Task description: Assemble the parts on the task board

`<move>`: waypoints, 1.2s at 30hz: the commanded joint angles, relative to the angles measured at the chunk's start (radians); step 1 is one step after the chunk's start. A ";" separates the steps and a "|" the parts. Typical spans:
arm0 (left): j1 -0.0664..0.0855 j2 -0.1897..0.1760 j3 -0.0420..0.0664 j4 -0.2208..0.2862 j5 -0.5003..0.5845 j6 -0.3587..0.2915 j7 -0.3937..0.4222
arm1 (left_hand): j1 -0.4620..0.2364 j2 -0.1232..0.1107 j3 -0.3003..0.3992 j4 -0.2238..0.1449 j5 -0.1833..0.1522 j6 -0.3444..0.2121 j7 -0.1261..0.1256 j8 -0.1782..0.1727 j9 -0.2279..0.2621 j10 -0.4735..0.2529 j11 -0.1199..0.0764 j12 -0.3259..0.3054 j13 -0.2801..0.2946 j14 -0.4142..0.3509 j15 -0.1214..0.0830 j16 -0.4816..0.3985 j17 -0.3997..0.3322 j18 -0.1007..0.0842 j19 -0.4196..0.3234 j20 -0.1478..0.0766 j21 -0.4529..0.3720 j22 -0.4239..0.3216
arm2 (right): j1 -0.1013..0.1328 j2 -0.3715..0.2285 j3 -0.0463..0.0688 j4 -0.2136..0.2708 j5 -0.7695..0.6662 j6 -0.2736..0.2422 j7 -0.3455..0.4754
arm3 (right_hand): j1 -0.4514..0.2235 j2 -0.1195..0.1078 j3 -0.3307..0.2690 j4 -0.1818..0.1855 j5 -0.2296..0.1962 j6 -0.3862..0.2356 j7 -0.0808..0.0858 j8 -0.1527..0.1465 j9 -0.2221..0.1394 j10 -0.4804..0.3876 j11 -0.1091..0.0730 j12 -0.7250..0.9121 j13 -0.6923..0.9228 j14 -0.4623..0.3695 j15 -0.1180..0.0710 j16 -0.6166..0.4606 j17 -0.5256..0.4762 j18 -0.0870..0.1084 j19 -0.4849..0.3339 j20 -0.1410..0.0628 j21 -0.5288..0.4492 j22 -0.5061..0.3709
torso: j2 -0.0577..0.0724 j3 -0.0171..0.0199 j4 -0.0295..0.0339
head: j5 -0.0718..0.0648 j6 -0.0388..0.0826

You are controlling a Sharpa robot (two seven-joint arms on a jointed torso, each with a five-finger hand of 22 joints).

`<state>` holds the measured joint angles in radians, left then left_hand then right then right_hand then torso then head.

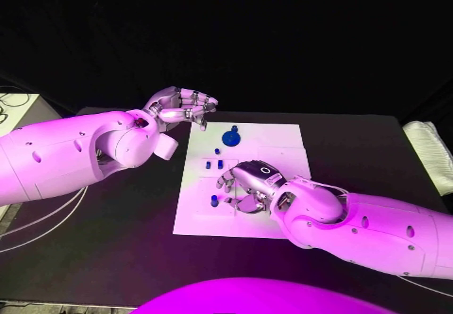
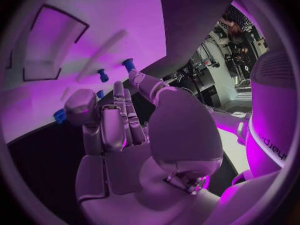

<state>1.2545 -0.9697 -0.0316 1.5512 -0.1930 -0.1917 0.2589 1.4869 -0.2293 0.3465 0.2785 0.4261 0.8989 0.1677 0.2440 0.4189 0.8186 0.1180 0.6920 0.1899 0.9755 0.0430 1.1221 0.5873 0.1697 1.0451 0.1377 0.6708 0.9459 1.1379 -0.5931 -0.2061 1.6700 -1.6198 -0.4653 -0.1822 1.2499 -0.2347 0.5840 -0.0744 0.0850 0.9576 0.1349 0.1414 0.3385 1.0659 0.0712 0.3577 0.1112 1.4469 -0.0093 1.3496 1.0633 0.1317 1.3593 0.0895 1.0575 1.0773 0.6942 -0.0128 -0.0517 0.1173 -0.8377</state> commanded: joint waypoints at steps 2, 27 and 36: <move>0.001 0.001 0.001 0.000 0.004 0.011 0.006 | -0.002 -0.003 -0.002 0.006 -0.003 -0.008 0.002 0.005 0.002 -0.011 0.000 -0.004 0.002 -0.003 0.008 -0.005 0.001 0.013 -0.002 0.005 -0.007 -0.001 | 0.027 -0.073 0.012 0.045 0.166 -0.100 0.086 | -0.017 -0.006 0.002 0.007 0.002 0.006 0.007 -0.003 0.001 0.002 0.002 0.008 0.002 0.005 0.001 0.004 -0.001 -0.014 0.006 0.000 0.000 0.001 | -0.003 0.0003 -0.0027 | -0.009 0.004; -0.001 0.003 -0.010 0.000 -0.040 -0.001 0.003 | -0.052 -0.025 -0.033 0.012 -0.011 -0.018 -0.005 0.009 0.009 0.041 -0.013 0.013 0.016 0.003 0.000 -0.009 0.018 0.014 -0.006 0.003 -0.023 -0.007 | 0.087 -0.468 0.004 0.196 0.472 0.075 -0.230 | -0.102 0.032 -0.314 0.253 0.025 0.022 -0.040 0.198 0.144 0.436 -0.055 1.132 1.347 0.118 -0.044 0.211 0.478 -0.090 0.154 -0.040 0.345 0.343 | -0.026 0.0000 -0.0176 | -0.085 0.008; -0.001 0.001 -0.012 0.006 -0.051 -0.003 0.003 | -0.079 -0.027 -0.061 0.012 -0.046 -0.019 -0.007 0.011 0.012 0.047 -0.015 0.014 0.023 0.007 -0.001 -0.012 0.026 0.013 -0.002 0.002 -0.031 -0.012 | 0.040 -0.394 0.002 0.154 0.417 0.009 -0.298 | -0.092 0.051 -0.433 0.337 0.043 0.014 -0.040 0.200 0.153 0.437 -0.054 1.128 1.355 0.118 -0.043 0.212 0.481 -0.090 0.152 -0.039 0.349 0.351 | -0.023 -0.0032 -0.0120 | -0.083 0.007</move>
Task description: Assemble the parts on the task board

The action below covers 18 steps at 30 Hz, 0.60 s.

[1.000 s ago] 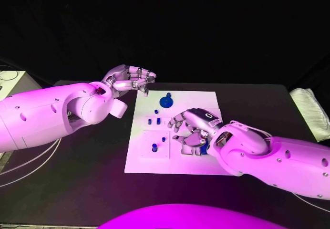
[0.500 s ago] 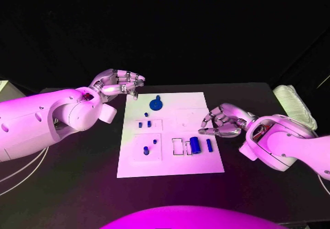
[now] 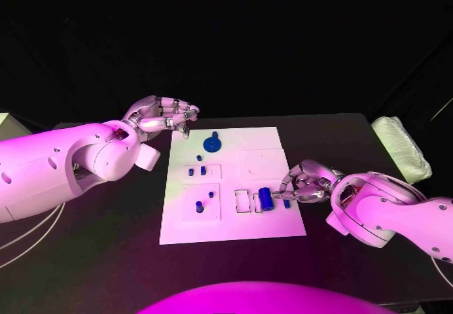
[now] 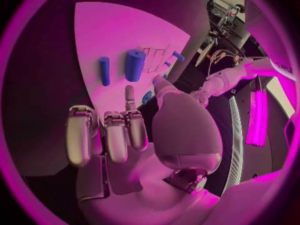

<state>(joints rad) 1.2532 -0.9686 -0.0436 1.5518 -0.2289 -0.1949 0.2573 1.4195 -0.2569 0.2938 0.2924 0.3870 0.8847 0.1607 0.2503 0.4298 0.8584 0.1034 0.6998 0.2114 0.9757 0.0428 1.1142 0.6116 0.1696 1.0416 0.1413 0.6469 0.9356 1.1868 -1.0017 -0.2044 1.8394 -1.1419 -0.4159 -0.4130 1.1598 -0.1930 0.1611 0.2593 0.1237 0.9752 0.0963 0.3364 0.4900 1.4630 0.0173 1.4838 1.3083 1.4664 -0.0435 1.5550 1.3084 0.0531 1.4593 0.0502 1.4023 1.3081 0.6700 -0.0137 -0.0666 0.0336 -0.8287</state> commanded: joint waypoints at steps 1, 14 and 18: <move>0.000 -0.001 0.000 0.006 -0.016 0.000 0.004 | -0.012 0.000 -0.008 -0.002 -0.007 -0.005 0.000 0.005 0.002 0.007 -0.001 0.006 0.002 0.007 -0.001 -0.004 0.002 0.014 0.002 -0.002 -0.007 -0.002 | -0.014 0.023 0.000 -0.022 -0.062 -0.046 -0.071 | 0.002 0.009 -0.017 0.008 0.007 -0.003 -0.002 0.005 0.002 0.040 0.000 0.002 0.158 0.099 -0.009 0.007 0.236 -0.011 0.052 0.000 0.004 0.120 | 0.002 -0.0027 0.0031 | 0.001 -0.002; 0.000 -0.009 0.000 0.016 -0.019 0.004 -0.002 | -0.012 0.006 -0.013 -0.004 -0.012 -0.005 0.000 0.006 0.003 0.004 -0.001 0.003 0.003 0.007 -0.001 -0.007 0.004 0.014 0.003 -0.002 -0.010 -0.004 | -0.038 0.105 -0.001 -0.083 -0.082 -0.067 -0.096 | 0.011 0.016 -0.046 0.026 0.015 -0.004 -0.001 0.004 0.002 0.041 0.000 0.001 0.161 0.099 -0.009 0.008 0.239 -0.011 0.052 0.001 0.005 0.122 | 0.003 -0.0029 0.0048 | 0.004 -0.008; 0.000 -0.010 0.000 0.017 -0.021 0.006 -0.006 | -0.009 0.009 -0.012 -0.004 -0.011 -0.005 -0.001 0.007 0.003 0.003 -0.001 0.003 0.003 0.008 -0.002 -0.007 0.004 0.014 0.004 -0.003 -0.010 -0.004 | -0.047 0.128 -0.001 -0.098 -0.090 -0.042 -0.102 | -0.010 0.032 -0.083 0.032 0.015 0.002 -0.003 0.008 0.004 0.041 -0.002 0.000 0.163 0.100 -0.009 0.008 0.241 -0.011 0.052 0.000 0.005 0.124 | 0.002 -0.0021 0.0052 | 0.009 -0.013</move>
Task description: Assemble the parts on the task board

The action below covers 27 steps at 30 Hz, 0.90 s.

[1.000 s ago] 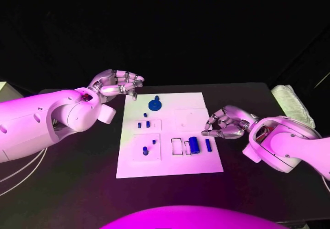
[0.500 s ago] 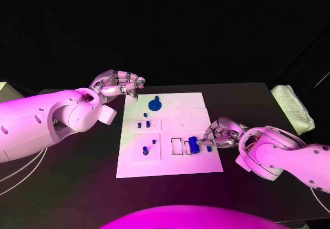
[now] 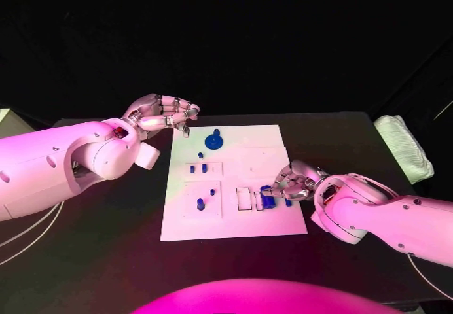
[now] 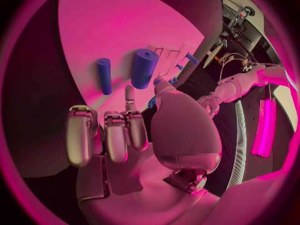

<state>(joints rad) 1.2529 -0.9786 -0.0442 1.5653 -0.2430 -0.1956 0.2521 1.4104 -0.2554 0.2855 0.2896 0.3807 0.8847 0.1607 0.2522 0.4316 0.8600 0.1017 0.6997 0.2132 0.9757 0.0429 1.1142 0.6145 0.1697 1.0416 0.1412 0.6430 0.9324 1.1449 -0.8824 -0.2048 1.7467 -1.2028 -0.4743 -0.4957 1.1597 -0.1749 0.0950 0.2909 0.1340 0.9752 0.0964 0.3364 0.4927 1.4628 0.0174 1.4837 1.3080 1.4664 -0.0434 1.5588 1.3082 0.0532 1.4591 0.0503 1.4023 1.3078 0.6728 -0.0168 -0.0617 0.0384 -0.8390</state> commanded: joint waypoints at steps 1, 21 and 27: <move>0.000 0.000 0.001 0.003 -0.008 0.006 -0.002 | 0.001 0.008 -0.003 -0.002 -0.005 -0.005 -0.001 0.005 0.001 0.001 0.001 0.002 0.001 0.008 -0.002 -0.007 0.002 0.014 0.004 -0.003 -0.006 -0.001 | -0.007 0.013 -0.001 -0.008 -0.035 0.021 -0.021 | -0.011 0.015 -0.020 0.000 0.005 0.003 -0.003 0.008 0.002 0.041 -0.002 0.000 0.163 0.100 -0.009 0.004 0.241 -0.011 0.052 0.000 0.005 0.124 | -0.001 0.0011 0.0006 | 0.005 -0.004; 0.000 -0.005 0.001 0.003 -0.012 0.016 -0.014 | 0.007 0.011 -0.002 -0.003 -0.004 -0.005 -0.001 0.005 0.002 0.000 0.001 0.001 0.002 0.009 -0.002 -0.008 0.003 0.014 0.006 -0.003 -0.007 -0.001 | -0.021 0.032 -0.002 -0.010 -0.095 0.116 -0.083 | 0.075 0.028 -0.147 -0.005 0.035 0.027 -0.017 0.040 0.016 0.039 -0.013 -0.011 0.165 0.101 -0.019 0.006 0.248 -0.013 0.055 -0.008 0.011 0.136 | -0.002 0.0003 0.0002 | 0.007 -0.009; 0.000 -0.005 0.001 0.003 -0.012 0.017 -0.016 | 0.007 0.011 -0.002 -0.003 -0.004 -0.005 -0.001 0.005 0.002 0.000 0.001 0.001 0.002 0.009 -0.002 -0.008 0.003 0.014 0.006 -0.003 -0.007 -0.001 | -0.022 0.028 -0.002 -0.004 -0.071 0.051 -0.070 | 0.144 0.031 -0.089 -0.003 0.135 0.037 -0.022 0.047 0.013 0.041 -0.019 -0.013 0.168 0.102 -0.024 0.007 0.251 -0.015 0.057 -0.012 0.015 0.142 | -0.002 0.0005 0.0007 | 0.005 -0.009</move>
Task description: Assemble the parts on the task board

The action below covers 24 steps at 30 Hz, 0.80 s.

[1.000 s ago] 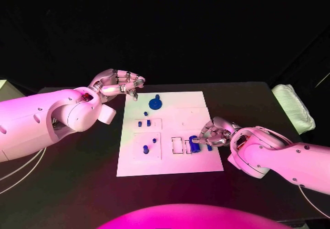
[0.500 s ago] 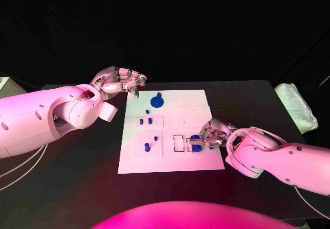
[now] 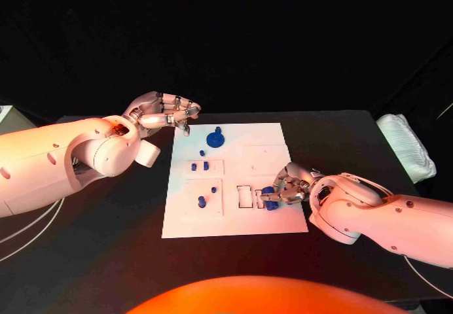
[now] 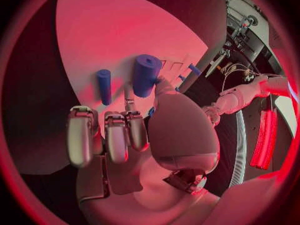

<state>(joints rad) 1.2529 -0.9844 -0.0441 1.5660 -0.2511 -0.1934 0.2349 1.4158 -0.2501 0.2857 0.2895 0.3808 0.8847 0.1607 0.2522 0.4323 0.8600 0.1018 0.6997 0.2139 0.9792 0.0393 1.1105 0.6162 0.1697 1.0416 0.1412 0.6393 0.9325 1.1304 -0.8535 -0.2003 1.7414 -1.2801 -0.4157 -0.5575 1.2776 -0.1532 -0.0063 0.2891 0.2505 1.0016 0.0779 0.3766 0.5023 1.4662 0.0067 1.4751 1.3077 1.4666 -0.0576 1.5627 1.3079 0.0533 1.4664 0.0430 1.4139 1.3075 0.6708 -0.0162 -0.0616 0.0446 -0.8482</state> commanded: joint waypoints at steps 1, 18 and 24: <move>0.000 0.001 0.001 0.001 -0.004 0.015 0.000 | 0.002 0.006 -0.002 -0.003 -0.004 -0.005 -0.001 0.005 0.001 0.000 0.001 0.001 0.001 0.005 0.001 -0.004 0.001 0.014 0.006 -0.003 -0.003 -0.002 | -0.007 -0.004 -0.006 0.007 0.027 -0.031 -0.001 | 0.028 0.007 0.027 0.000 0.053 0.013 -0.005 0.006 0.000 0.038 -0.010 -0.005 0.169 0.102 -0.011 0.004 0.252 -0.015 0.050 -0.006 0.004 0.143 | 0.000 0.0003 -0.0006 | 0.000 0.000; 0.000 0.007 0.001 -0.005 -0.004 0.018 -0.004 | 0.003 0.007 -0.002 -0.003 -0.003 -0.005 -0.001 0.005 0.001 0.000 0.001 0.001 0.001 0.006 0.002 -0.004 0.001 0.014 0.006 -0.003 -0.004 -0.002 | 0.064 -0.034 0.000 0.098 0.308 -0.108 0.055 | 0.004 -0.056 0.222 0.000 0.192 0.023 -0.006 -0.007 -0.027 0.041 -0.012 -0.009 0.176 0.102 -0.014 0.004 0.252 -0.015 0.050 -0.010 0.000 0.146 | -0.001 -0.0007 -0.0021 | -0.004 0.008; 0.000 0.009 0.001 -0.006 -0.004 0.019 -0.005 | 0.005 0.009 -0.001 -0.003 -0.003 -0.004 -0.001 0.006 0.001 -0.001 0.001 0.000 0.002 0.006 0.002 -0.005 0.002 0.014 0.007 -0.003 -0.004 -0.002 | 0.073 -0.022 0.000 0.109 0.353 -0.102 0.055 | -0.012 -0.061 0.237 0.000 0.187 0.025 -0.006 -0.006 -0.028 0.040 -0.012 -0.010 0.175 0.102 -0.013 0.003 0.251 -0.015 0.050 -0.009 -0.001 0.146 | 0.000 -0.0003 -0.0004 | -0.003 0.009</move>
<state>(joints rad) 1.2529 -0.9777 -0.0441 1.5590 -0.2524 -0.1907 0.2267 1.4200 -0.2460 0.2857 0.2895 0.3808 0.8847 0.1607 0.2522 0.4325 0.8599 0.1018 0.6997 0.2144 0.9792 0.0393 1.1105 0.6172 0.1697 1.0416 0.1412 0.6393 0.9317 1.2029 -0.8776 -0.2003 1.8473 -0.9895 -0.5146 -0.5217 1.2749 -0.2174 0.2271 0.2883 0.4398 1.0084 0.0812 0.3652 0.4719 1.4660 -0.0006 1.4676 1.3075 1.4647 -0.0668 1.5627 1.3078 0.0534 1.4627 0.0393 1.4138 1.3081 0.6701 -0.0168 -0.0629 0.0411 -0.8390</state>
